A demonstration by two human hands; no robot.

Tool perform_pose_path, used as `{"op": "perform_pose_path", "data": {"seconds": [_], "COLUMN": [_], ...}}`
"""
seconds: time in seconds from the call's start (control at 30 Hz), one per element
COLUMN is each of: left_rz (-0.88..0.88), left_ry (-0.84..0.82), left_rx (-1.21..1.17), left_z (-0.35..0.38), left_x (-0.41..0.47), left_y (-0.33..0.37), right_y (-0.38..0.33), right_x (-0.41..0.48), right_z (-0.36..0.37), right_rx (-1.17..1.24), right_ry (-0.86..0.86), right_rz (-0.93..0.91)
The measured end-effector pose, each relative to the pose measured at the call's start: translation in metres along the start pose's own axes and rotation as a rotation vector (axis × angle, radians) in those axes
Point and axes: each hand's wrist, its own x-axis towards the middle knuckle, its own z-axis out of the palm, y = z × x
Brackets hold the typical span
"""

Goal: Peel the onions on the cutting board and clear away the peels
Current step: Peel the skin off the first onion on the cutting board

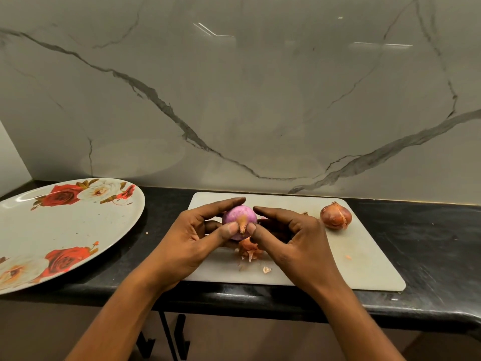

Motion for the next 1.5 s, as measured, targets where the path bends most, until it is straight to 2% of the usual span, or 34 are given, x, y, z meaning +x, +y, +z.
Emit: {"op": "perform_pose_path", "data": {"seconds": [0.23, 0.4, 0.6, 0.9, 1.5], "left_rz": [0.005, -0.007, -0.001, 0.013, -0.058], "left_ry": [-0.042, -0.005, 0.072, 0.062, 0.096], "left_rx": [0.023, -0.07, -0.075, -0.051, -0.253], "left_z": [-0.0011, 0.0002, -0.0001, -0.0009, -0.001], "left_x": [-0.0003, 0.0003, -0.0003, -0.0008, -0.001], "left_y": [0.0004, 0.0008, 0.0004, -0.0004, 0.0059], "right_y": [0.0, 0.0029, 0.0055, 0.0022, 0.0068], "right_x": [0.0015, 0.0014, 0.0003, -0.0009, 0.0017], "right_z": [-0.0004, 0.0007, -0.001, -0.0018, -0.0031], "right_rx": [0.013, -0.055, 0.012, -0.055, -0.011], "right_ry": [-0.011, 0.036, 0.091, 0.011, 0.192], "right_rz": [-0.034, -0.072, 0.013, -0.054, 0.148]}}
